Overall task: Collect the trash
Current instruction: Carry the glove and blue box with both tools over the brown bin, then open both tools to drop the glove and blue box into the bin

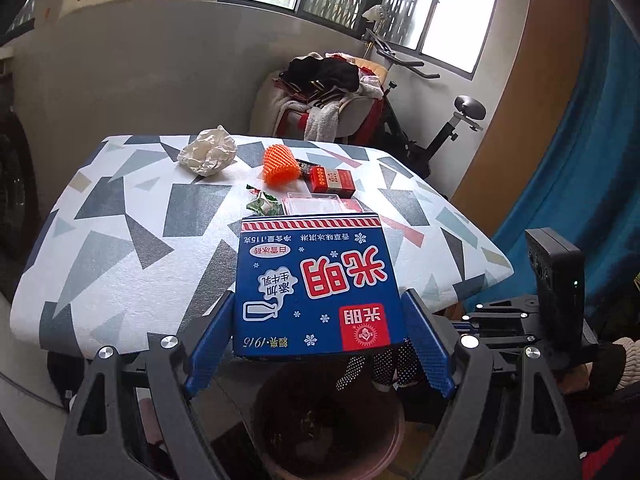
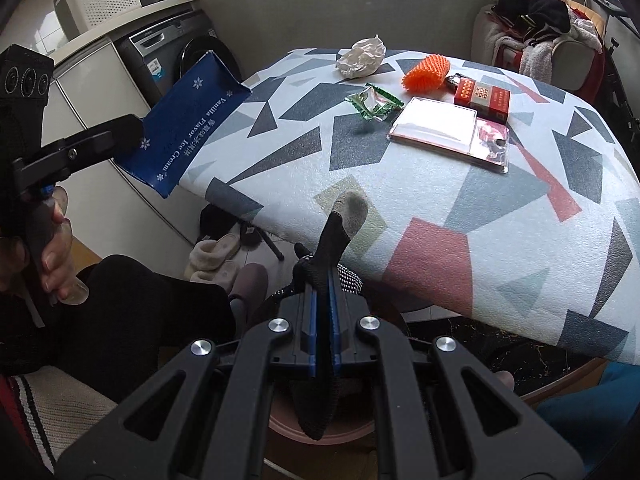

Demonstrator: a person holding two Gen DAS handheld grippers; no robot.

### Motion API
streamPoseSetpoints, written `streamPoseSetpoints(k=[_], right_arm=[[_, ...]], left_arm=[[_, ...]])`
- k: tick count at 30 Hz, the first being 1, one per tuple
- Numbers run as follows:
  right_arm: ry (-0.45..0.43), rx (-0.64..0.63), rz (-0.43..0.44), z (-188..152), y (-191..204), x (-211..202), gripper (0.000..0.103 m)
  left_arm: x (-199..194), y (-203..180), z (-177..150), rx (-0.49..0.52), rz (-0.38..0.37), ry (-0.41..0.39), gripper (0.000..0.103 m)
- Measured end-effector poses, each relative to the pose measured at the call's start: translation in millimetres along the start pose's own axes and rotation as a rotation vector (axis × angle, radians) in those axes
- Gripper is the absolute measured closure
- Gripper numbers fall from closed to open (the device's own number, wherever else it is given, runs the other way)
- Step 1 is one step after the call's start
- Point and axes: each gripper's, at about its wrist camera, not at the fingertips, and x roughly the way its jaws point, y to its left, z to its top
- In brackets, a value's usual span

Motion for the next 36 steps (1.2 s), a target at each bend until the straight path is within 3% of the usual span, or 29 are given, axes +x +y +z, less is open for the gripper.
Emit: streamPoseSetpoints(k=[7,10,14,20,31,36], right_arm=[[0.075,0.022,-0.008,-4,1,21,0.087],[0.093,0.033,-0.012,-5,-1,24,0.074],[0.099,0.043,-0.016,-5,-4,25,0.045],[0.096,0.055,-0.028,-5,-8,25,0.022],[0.307,-0.027,-0.208,-26,-13,58,0.020],[0.373,-0.039,-0.248,-33,-19,67,0.020]], left_arm=[[1,1,-6,-0.007,-0.007,0.009,0.023],[2,0,-9,-0.003,-0.009,0.012,0.023],[3,0,-10,-0.004,-0.014,0.018,0.023],[6,0,-11,-0.005,-0.016,0.026,0.023],[7,0,-13,-0.007,-0.016,0.027,0.023],[7,0,-14,-0.008,-0.018,0.027,0.023]])
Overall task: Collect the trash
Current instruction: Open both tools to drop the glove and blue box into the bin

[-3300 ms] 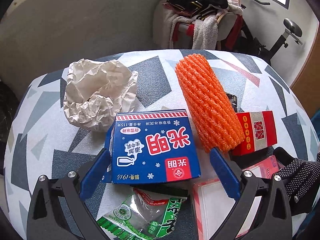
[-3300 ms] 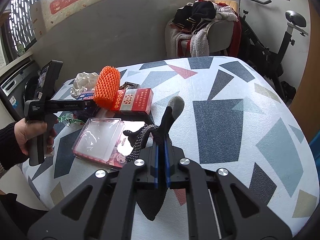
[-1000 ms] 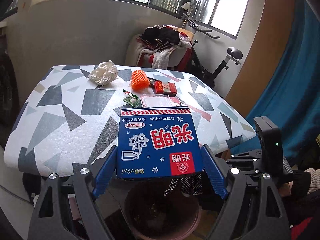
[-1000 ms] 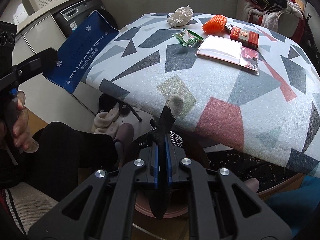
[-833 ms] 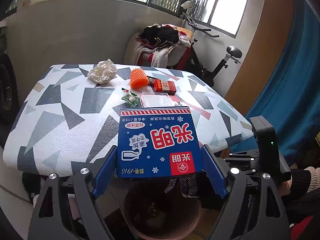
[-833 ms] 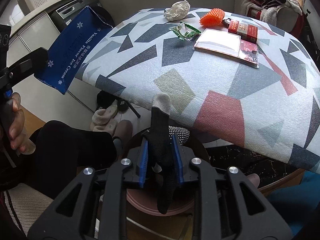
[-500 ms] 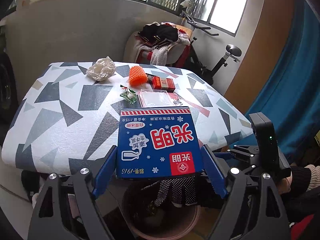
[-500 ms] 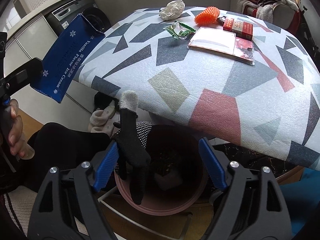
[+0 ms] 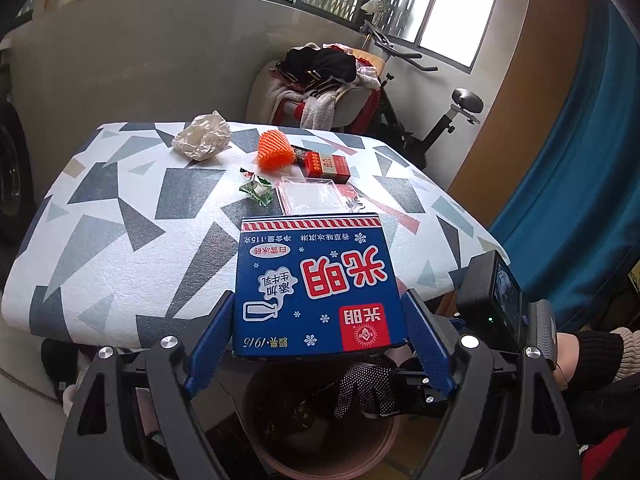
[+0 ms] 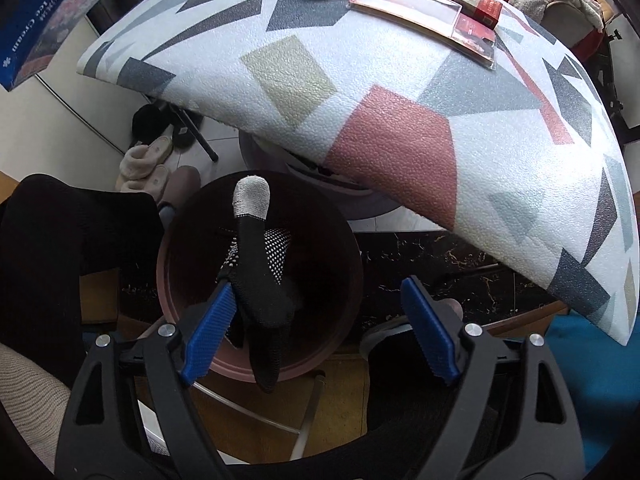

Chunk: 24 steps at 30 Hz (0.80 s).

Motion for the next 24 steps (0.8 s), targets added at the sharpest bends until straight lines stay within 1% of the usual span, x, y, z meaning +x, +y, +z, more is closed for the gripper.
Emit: streamPoseSetpoints(k=[4,6,9,12,15,18,20,24], right_arm=[[0.072,-0.027,-0.009,-4,0,13,0.019],[0.097,-0.038,0.019,-7,3,17,0.018],[0.095,0.018,0.122,-8,0,15,0.016],[0.088,0.064,0.115,-6,-8,14,0.016],[0.048,0.081,0.133,-6,-13,6,0.016],[-0.027,0.093,0.153,-3,-16,-8,0.011],[-0.083,0.102,0.149,2,-19,-19,0.008],[-0.178,0.119,0.117,9,-28,-43,0.006]], left_arm=[[0,0,0,0.000,0.000,0.001,0.023],[0,0,0,0.000,-0.001,0.002,0.023],[0,0,0,0.000,0.000,0.001,0.023],[1,0,0,0.001,0.000,0.000,0.023],[1,0,0,0.001,0.000,0.001,0.023],[3,0,-1,-0.001,-0.002,0.007,0.023],[4,-1,-2,0.000,-0.006,0.011,0.023],[6,-4,-4,0.016,-0.013,0.018,0.023]])
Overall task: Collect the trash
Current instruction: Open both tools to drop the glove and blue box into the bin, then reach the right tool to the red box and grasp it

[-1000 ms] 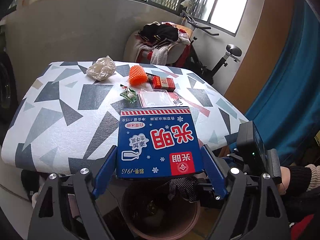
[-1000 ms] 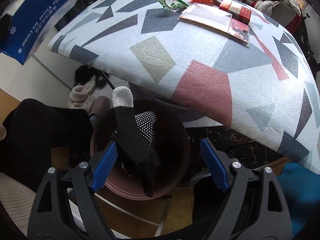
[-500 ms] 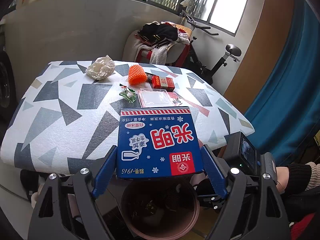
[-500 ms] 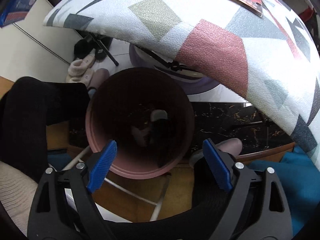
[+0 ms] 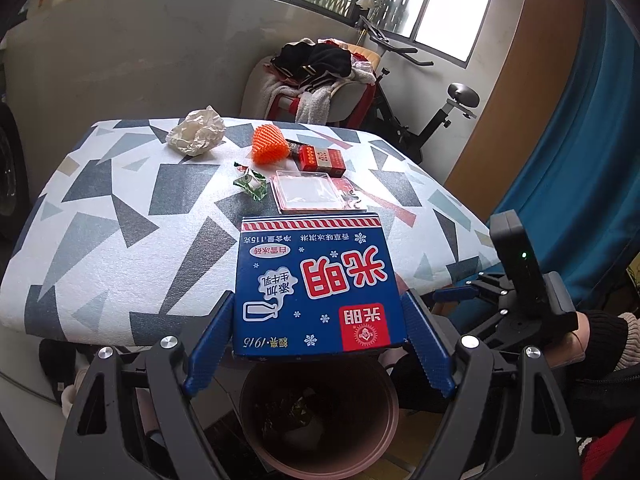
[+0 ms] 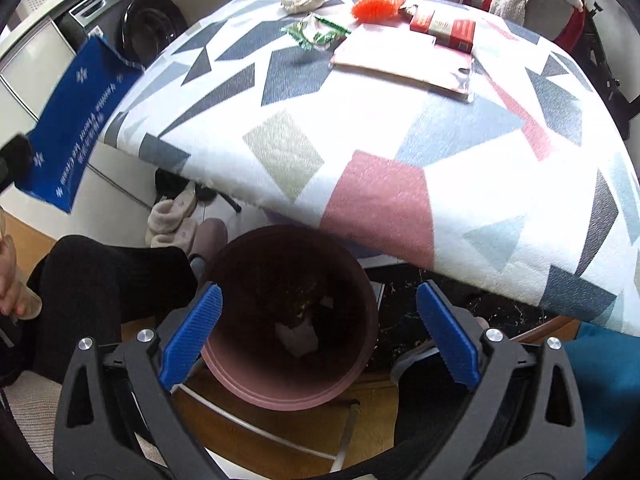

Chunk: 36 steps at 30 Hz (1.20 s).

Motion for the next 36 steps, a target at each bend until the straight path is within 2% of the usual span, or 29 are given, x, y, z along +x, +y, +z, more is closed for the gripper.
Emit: streamPoseSetpoints(k=[7,8,10,12,17,24,29,36], right_arm=[[-0.135,0.040,-0.046,16,-16,-31,0.006],[-0.147,0.046,-0.053,17,-18,-33,0.006],[-0.161,0.058,-0.067,20,-21,-35,0.006],[-0.171,0.069,-0.077,20,-23,-36,0.006],[-0.193,0.105,-0.089,18,-31,-39,0.006],[-0.212,0.143,-0.060,15,-38,-40,0.006],[-0.232,0.144,-0.081,20,-43,-43,0.006],[-0.240,0.150,-0.081,32,-52,-47,0.006]], left_arm=[[4,-2,-4,0.009,-0.014,0.019,0.022],[4,-4,-5,0.014,-0.017,0.022,0.021],[6,-6,-4,0.031,-0.020,0.026,0.010],[5,-9,-5,0.051,-0.003,0.017,0.007],[5,-4,-3,0.041,0.042,0.011,0.006],[2,11,2,0.036,0.112,-0.014,0.006],[0,19,11,0.054,0.186,-0.039,0.006],[-3,38,30,0.029,0.233,-0.091,0.006]])
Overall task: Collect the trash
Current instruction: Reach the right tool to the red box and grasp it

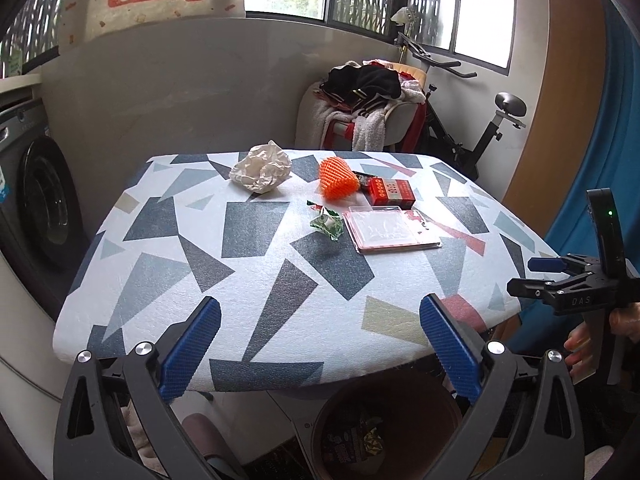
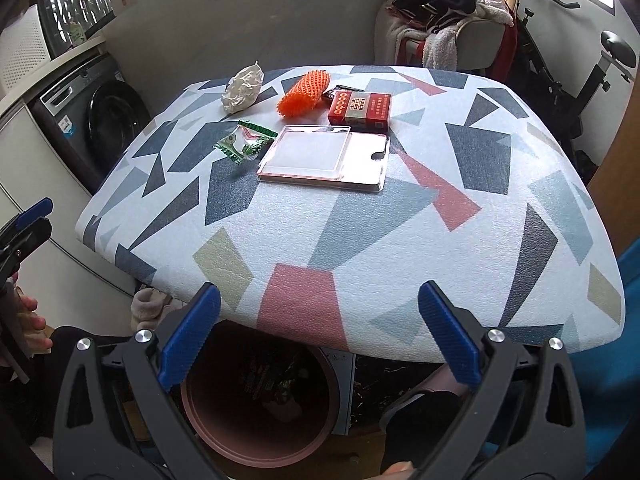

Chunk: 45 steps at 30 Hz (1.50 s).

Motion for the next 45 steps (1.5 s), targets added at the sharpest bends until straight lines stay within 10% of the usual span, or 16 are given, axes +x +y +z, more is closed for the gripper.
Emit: streamPoseSetpoints(k=[20,32,45], right_arm=[[0.023,-0.024,-0.054,29,-11,35,0.006],[-0.050,0.043,-0.041,129,-54,99,0.006],[0.058,0.189,-0.052,218,-61,224,0.006]], left_arm=[[35,23,22,-0.027,0.009,0.024,0.006],[96,46,40,-0.072,0.004,0.064,0.006],[155,66,55,-0.123,-0.029,0.096,0.011]])
